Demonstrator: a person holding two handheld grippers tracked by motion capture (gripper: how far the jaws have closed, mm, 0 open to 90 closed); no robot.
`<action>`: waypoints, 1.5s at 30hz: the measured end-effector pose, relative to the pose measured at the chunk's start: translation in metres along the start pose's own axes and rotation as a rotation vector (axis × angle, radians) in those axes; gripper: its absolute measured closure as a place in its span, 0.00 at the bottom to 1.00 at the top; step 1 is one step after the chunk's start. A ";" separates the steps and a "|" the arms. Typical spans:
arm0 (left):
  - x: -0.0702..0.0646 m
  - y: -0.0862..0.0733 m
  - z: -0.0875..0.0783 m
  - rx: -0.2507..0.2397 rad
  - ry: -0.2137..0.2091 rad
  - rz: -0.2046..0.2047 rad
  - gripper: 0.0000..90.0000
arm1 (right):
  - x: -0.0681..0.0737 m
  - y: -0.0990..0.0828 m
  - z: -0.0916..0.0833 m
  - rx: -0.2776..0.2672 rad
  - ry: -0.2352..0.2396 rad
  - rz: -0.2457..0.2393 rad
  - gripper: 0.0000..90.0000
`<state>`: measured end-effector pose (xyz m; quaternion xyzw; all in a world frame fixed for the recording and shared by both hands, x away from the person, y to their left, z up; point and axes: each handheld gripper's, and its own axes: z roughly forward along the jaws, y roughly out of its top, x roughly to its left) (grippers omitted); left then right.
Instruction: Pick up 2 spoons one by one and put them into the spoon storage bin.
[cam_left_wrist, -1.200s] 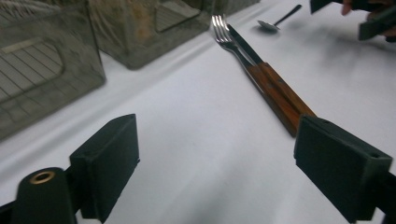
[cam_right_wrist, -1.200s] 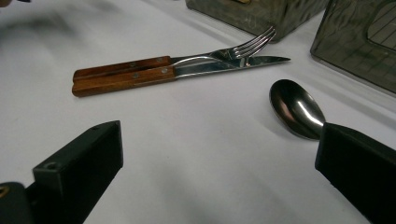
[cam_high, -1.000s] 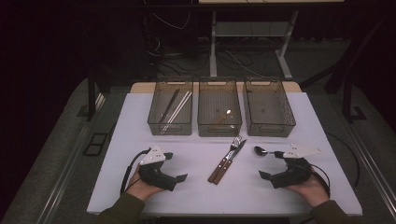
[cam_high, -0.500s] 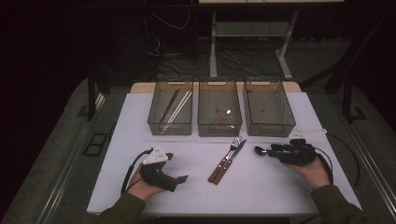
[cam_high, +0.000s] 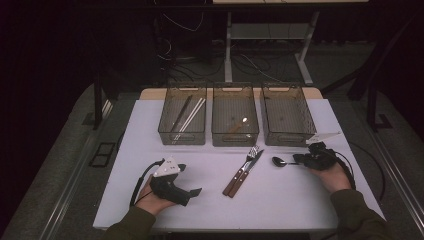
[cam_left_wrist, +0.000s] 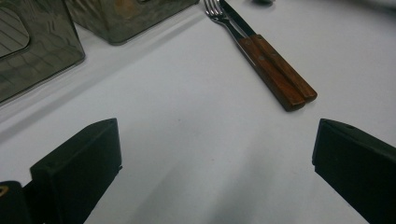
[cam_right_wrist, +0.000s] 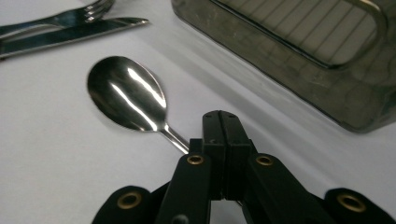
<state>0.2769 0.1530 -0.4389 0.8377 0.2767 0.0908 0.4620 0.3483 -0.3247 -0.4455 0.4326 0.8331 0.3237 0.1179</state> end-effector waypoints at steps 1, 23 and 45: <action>0.000 0.000 0.000 0.002 0.000 0.001 0.00 | -0.001 -0.001 0.001 0.005 -0.007 0.001 1.00; -0.001 0.000 0.001 0.011 -0.028 0.004 0.00 | 0.008 -0.008 -0.010 0.059 0.011 -0.015 1.00; -0.001 0.000 0.001 0.008 -0.035 0.001 0.00 | 0.024 0.013 0.012 -0.040 0.117 -0.032 0.65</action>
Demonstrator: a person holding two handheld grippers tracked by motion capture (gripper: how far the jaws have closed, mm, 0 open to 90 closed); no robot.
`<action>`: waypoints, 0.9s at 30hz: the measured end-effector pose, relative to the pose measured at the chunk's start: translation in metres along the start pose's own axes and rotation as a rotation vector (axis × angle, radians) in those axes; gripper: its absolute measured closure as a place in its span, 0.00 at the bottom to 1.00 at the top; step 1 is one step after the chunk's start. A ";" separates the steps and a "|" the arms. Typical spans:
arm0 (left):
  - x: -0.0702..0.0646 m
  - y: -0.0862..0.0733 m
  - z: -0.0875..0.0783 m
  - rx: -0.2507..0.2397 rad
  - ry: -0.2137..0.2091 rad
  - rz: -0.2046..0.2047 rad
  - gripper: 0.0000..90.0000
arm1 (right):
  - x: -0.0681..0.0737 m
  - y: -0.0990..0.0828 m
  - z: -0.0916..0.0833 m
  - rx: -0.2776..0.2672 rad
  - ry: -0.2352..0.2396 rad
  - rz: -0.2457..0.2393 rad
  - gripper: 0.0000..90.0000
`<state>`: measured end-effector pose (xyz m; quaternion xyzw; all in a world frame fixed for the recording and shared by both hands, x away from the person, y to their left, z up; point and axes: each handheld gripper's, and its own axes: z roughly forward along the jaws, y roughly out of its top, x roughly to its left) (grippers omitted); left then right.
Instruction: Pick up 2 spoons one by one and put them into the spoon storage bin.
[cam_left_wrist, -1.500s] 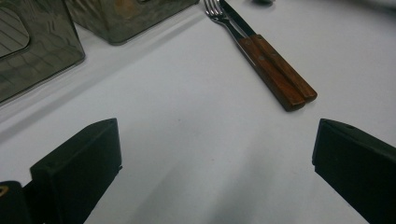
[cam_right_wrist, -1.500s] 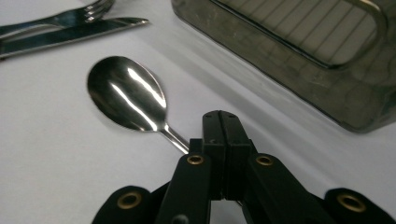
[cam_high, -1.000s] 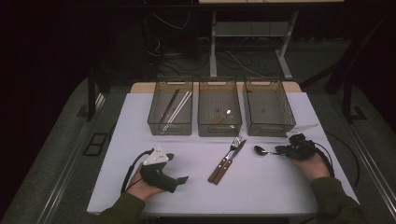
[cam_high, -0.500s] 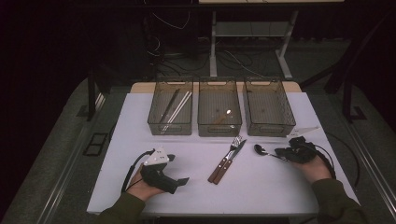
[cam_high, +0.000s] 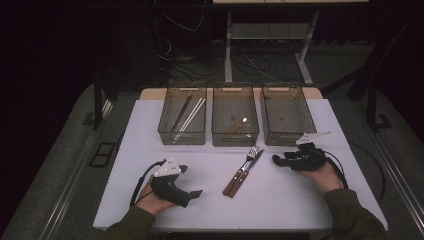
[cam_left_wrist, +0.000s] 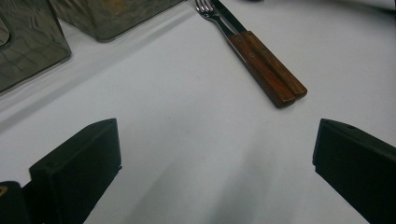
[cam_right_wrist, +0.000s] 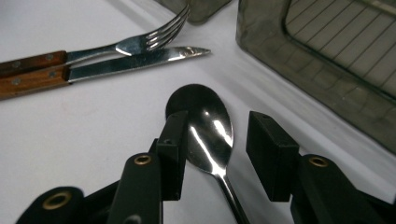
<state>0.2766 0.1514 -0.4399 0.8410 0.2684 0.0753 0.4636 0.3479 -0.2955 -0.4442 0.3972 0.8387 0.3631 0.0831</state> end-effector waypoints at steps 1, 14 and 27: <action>0.000 0.000 0.000 0.000 0.001 0.000 0.00 | 0.000 0.000 0.001 0.006 0.001 -0.004 0.64; 0.000 0.000 0.000 0.004 0.000 0.005 0.00 | 0.013 -0.002 0.006 0.053 -0.019 -0.161 0.73; 0.000 0.000 -0.001 0.003 0.001 0.006 0.00 | 0.012 -0.004 -0.003 0.064 0.058 -0.224 0.96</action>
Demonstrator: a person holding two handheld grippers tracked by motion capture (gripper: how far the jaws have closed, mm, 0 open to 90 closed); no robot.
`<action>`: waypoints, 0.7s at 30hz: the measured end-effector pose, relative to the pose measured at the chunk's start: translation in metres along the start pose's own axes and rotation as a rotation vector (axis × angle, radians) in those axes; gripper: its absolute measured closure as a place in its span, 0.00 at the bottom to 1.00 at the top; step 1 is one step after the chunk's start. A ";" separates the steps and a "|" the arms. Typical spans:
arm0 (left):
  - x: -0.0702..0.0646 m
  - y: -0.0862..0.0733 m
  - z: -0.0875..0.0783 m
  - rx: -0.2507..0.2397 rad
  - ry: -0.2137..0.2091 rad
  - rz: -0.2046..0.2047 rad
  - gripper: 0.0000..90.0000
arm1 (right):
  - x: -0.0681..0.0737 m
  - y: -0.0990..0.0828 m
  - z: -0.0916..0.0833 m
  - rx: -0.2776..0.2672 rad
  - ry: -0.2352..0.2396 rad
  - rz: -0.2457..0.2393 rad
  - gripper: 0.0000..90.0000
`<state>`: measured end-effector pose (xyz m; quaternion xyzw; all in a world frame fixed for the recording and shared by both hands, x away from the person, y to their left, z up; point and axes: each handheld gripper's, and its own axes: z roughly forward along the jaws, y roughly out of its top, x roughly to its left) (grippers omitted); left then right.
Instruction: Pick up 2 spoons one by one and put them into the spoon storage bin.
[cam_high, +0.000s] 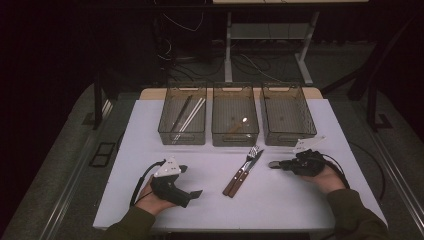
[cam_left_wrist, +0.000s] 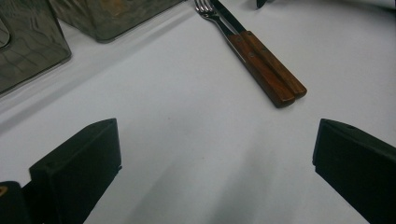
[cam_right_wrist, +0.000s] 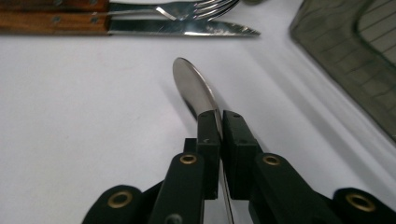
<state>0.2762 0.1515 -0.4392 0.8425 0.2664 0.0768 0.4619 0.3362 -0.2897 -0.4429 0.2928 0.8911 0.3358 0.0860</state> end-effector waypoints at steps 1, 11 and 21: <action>0.000 0.000 0.000 0.000 0.000 0.000 0.00 | 0.001 0.000 0.000 0.011 0.008 -0.005 0.97; 0.000 0.000 -0.001 -0.004 -0.002 0.000 0.00 | 0.003 0.002 0.003 0.031 0.025 -0.019 0.98; 0.000 0.000 -0.001 -0.012 -0.004 0.002 0.00 | 0.006 0.013 -0.006 -0.050 0.019 0.018 0.98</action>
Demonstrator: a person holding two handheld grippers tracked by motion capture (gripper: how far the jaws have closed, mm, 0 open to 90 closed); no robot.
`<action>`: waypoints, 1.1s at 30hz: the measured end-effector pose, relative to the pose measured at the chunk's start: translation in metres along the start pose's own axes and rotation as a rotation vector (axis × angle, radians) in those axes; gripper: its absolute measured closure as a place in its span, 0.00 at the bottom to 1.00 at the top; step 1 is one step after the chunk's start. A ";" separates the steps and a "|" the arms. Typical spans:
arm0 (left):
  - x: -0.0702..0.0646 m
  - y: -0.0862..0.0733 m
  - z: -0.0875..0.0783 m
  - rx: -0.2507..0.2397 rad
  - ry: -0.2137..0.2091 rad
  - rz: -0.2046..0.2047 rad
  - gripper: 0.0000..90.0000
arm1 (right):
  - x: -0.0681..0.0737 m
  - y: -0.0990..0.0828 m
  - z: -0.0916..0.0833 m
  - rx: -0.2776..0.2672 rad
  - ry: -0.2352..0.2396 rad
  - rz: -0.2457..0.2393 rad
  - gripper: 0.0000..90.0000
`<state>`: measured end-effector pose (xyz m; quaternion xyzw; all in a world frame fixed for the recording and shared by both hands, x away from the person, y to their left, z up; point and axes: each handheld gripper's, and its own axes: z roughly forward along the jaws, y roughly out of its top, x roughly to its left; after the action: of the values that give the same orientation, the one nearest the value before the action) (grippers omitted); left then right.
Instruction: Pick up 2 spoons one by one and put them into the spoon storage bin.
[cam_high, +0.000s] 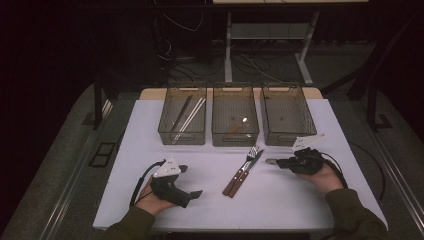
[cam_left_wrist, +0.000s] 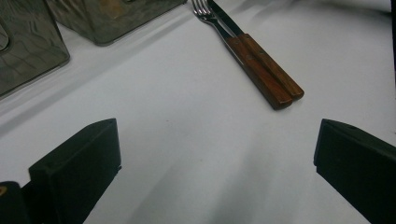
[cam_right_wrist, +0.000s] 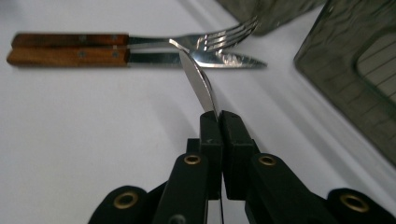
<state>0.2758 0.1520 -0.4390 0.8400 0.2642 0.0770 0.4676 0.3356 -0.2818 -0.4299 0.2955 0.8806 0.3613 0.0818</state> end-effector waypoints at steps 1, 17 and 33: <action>0.000 0.000 0.000 -0.002 0.000 -0.003 0.00 | 0.000 0.002 -0.001 -0.013 -0.003 0.007 0.98; 0.000 -0.002 0.003 -0.002 -0.005 -0.004 0.00 | -0.001 0.046 -0.011 -0.207 -0.031 0.074 0.98; 0.001 -0.002 0.005 0.002 -0.019 0.016 0.00 | -0.016 0.114 0.000 -0.342 -0.046 0.136 0.98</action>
<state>0.2779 0.1496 -0.4441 0.8434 0.2530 0.0726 0.4684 0.4011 -0.2263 -0.3528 0.3441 0.7823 0.5036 0.1263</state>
